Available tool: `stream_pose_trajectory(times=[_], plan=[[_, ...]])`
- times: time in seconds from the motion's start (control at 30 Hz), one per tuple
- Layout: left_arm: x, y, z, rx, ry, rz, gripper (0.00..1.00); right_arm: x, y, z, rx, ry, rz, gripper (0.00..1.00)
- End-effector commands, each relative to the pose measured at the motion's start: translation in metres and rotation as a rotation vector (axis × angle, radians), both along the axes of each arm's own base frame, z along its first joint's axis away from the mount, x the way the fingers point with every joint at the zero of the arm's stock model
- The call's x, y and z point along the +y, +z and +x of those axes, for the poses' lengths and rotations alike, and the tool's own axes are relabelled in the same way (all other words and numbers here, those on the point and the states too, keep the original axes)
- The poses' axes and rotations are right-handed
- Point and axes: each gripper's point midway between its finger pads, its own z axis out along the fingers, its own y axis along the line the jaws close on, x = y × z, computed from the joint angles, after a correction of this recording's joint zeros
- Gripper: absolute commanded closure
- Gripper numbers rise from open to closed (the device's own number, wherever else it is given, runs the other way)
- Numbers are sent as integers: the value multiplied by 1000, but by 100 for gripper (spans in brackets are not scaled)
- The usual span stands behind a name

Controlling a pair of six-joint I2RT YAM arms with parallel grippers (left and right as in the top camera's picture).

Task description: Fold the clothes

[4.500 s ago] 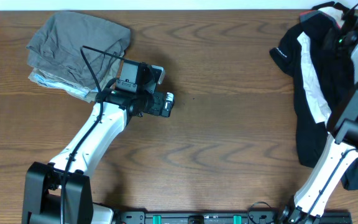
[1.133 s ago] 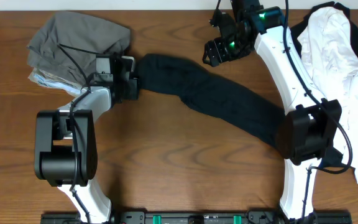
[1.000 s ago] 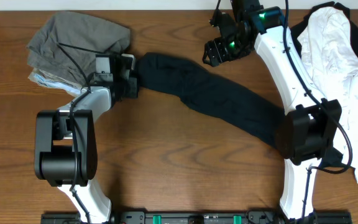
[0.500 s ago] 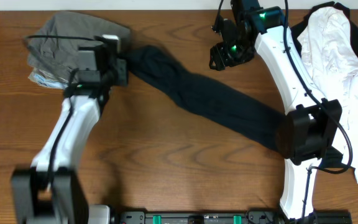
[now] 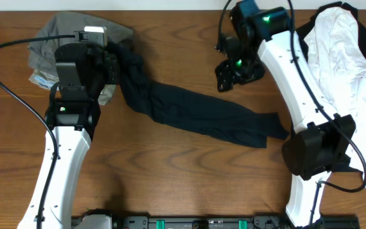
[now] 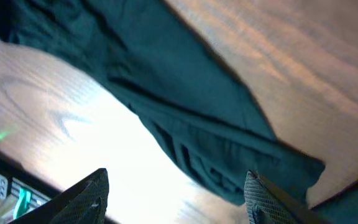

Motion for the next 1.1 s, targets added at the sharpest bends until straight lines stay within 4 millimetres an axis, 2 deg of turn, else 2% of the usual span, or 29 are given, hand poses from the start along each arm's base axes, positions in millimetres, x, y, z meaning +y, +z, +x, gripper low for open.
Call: stream_pose_trajectory(times=[0.0, 0.07, 0.17, 0.33, 0.6, 0.73, 0.87, 0.93, 1.03, 1.07], plan=[[3, 10, 2, -22, 17, -3, 94, -10, -19, -13, 62, -48, -65, 30], [3, 10, 2, -20, 17, -3, 94, -12, -35, -17, 91, -50, -78, 30], [3, 9, 2, -17, 17, -3, 94, -16, -60, -15, 80, -47, -104, 30], [3, 7, 1, -7, 17, -2, 94, -21, -106, 12, -49, -70, -139, 30], [2, 4, -1, 8, 13, -5, 94, -13, -145, 13, -94, -97, -106, 32], [2, 3, -2, 12, 13, -4, 94, -10, -161, 11, -111, -113, -100, 52], [3, 1, -3, 21, 13, -4, 94, -14, -176, 9, -136, -110, -121, 58], [3, 0, -3, 25, 13, -4, 94, -20, -181, 10, -157, -131, -149, 64], [3, 0, -3, 28, 13, -3, 94, -27, -184, 15, -187, -174, -179, 94], [3, 0, -3, 28, 13, -3, 94, -28, -184, 17, -195, -185, -183, 99]])
